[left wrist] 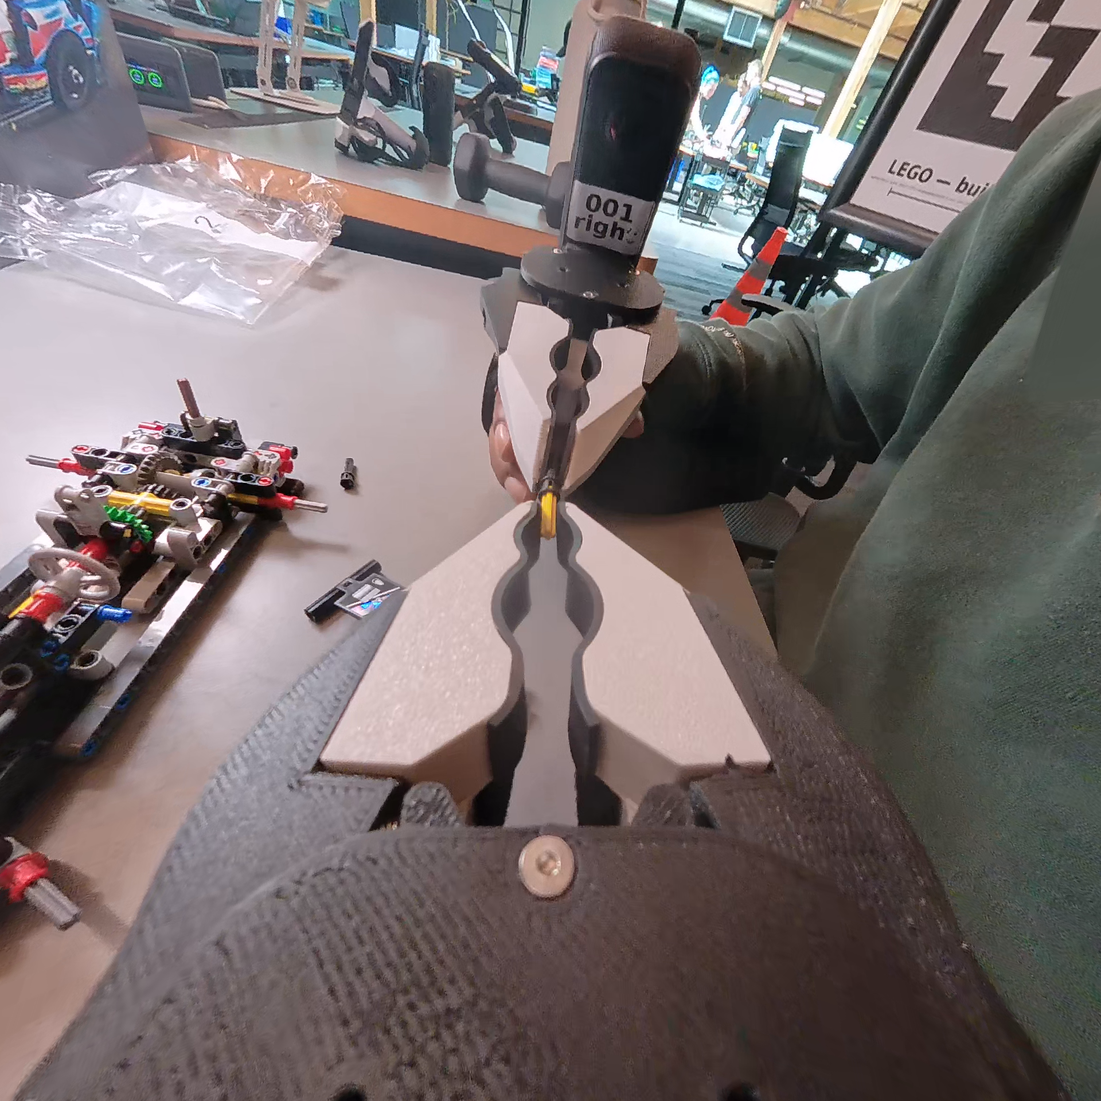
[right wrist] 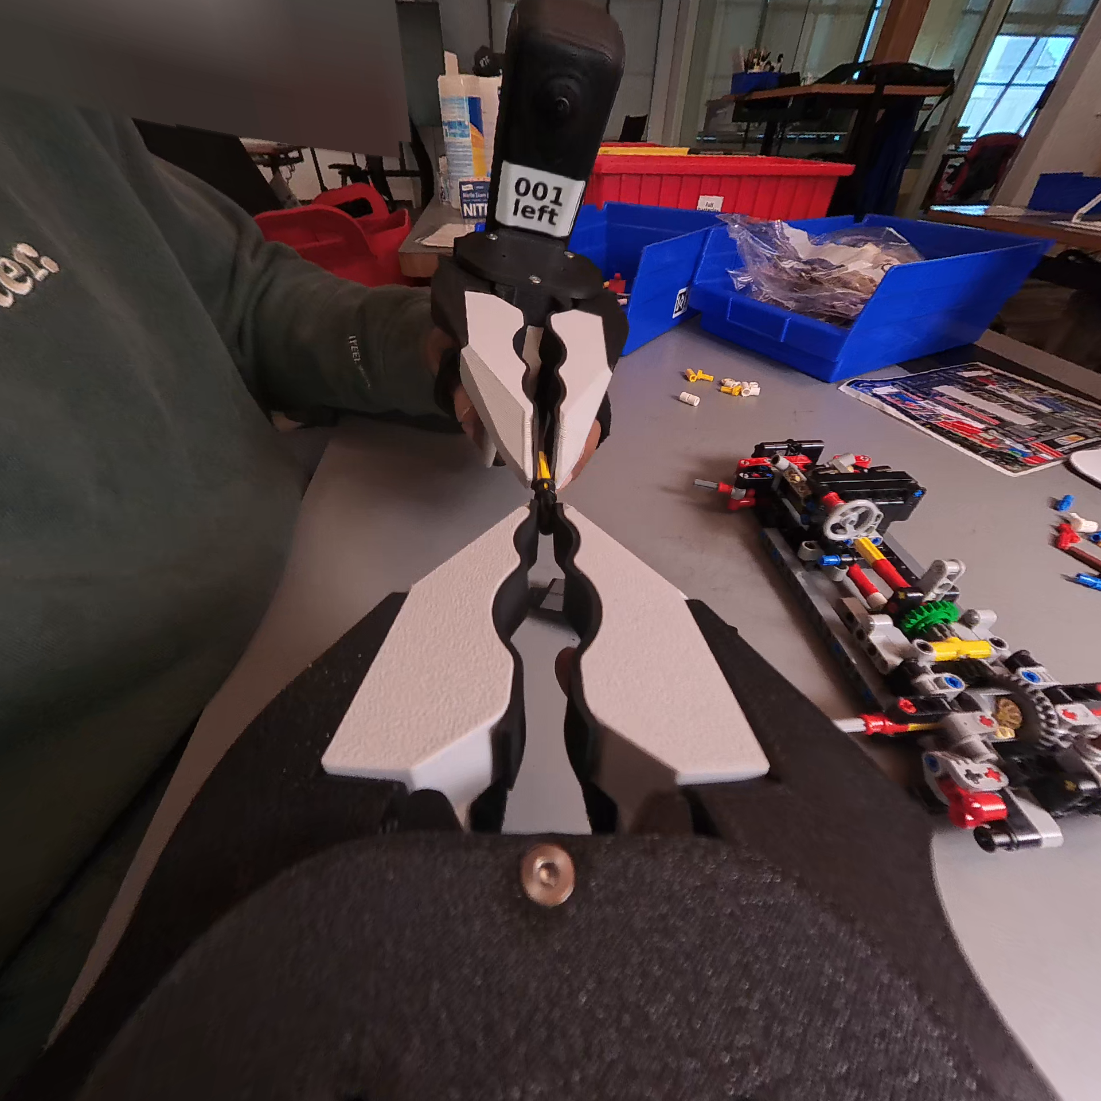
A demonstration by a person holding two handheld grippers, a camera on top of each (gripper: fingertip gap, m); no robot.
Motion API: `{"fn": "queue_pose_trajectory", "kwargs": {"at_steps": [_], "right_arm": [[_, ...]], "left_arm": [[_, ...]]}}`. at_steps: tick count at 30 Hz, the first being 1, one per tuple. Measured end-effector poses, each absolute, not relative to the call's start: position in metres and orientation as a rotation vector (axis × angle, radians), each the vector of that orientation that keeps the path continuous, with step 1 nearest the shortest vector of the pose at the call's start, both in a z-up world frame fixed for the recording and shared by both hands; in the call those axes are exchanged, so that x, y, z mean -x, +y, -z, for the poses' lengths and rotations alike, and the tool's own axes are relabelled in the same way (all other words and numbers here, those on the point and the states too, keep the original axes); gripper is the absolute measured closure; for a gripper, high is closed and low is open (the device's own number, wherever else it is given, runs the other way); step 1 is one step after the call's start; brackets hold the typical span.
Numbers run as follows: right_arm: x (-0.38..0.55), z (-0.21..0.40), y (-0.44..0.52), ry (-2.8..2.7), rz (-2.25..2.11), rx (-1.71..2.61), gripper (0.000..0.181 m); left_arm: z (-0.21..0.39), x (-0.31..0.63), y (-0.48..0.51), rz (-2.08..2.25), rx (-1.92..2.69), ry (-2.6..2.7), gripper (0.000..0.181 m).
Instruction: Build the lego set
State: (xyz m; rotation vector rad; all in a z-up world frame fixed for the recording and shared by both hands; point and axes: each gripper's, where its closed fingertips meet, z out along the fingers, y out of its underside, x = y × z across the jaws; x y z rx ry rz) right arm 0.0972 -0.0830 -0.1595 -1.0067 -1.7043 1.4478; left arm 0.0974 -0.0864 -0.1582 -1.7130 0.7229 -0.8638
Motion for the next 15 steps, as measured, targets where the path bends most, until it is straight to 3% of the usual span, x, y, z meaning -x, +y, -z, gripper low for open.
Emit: {"fn": "queue_pose_trajectory", "kwargs": {"at_steps": [15], "right_arm": [[-0.106, 0.17, -0.096, -1.822, -1.38, 0.916, 0.181]], "left_arm": [[0.167, -0.108, -0.098, 0.908, 1.73, 0.803, 0.179]]}}
